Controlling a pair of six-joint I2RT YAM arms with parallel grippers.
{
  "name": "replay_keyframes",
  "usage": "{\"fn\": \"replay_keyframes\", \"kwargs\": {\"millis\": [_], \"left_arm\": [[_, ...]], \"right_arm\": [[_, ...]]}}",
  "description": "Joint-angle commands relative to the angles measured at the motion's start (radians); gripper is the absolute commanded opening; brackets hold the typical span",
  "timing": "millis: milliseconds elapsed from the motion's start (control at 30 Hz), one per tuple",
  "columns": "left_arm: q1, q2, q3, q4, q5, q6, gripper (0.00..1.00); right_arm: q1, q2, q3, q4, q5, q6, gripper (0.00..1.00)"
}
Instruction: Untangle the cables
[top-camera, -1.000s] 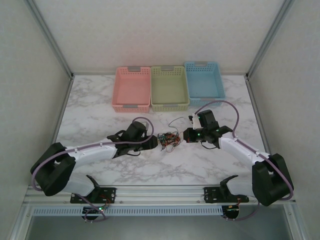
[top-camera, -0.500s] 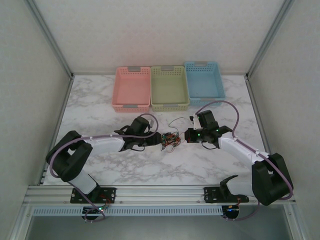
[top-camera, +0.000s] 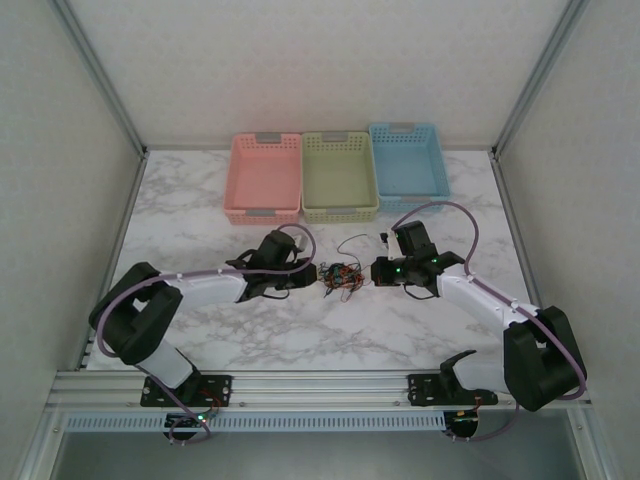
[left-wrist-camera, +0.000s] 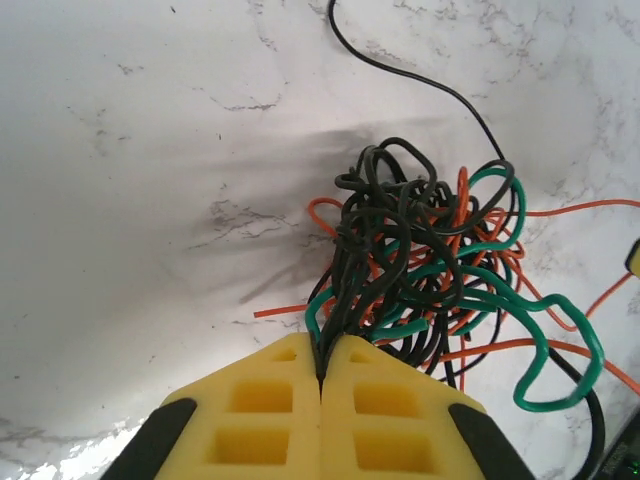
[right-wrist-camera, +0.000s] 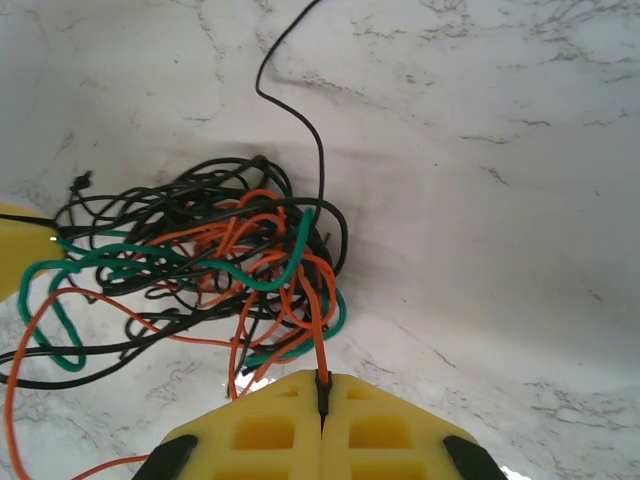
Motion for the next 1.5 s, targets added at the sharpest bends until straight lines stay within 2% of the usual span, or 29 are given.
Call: {"fn": "replay_keyframes", "kwargs": {"millis": [0,333,533,667,933,1133,1300,1467], "left_arm": [[0.032,-0.141,-0.039,-0.123,-0.088,0.02,0.0],[0.159,-0.601,-0.077,-0.56,-0.215,0.052,0.0],[0.175,-0.748,-0.034,-0.757,-0.327,0.065,0.0],[0.179,-0.804,-0.015,-0.828,-0.398,0.057,0.0],[0.181,-0.844,0.015,-0.863,-0.426,0.039,0.0],[0.181,-0.877,0.048,-0.92,-0.488,0.014,0.0],[0.181,-0.912,0.147,-1.018,-0.554,0.015,0.0],[0.181,-0.944,0.26,-1.091,-0.591,0.074,0.0]], "right_arm": [[-0.017,-0.017,0.006,-0.028,0.037,-0.004,0.0],[-0.056,-0.014,0.012,-0.021,0.069,0.002,0.0],[-0.074,0.01,0.029,-0.062,0.186,0.02,0.0],[-0.121,0.0,0.006,-0.064,0.216,0.038,0.0],[-0.238,-0.032,-0.047,-0.053,0.202,0.076,0.0],[-0.316,-0.057,-0.055,-0.07,0.248,0.097,0.0],[-0.398,-0.106,-0.077,-0.077,0.271,0.119,0.0],[-0.452,-0.124,-0.103,-0.046,0.24,0.142,0.0]]}}
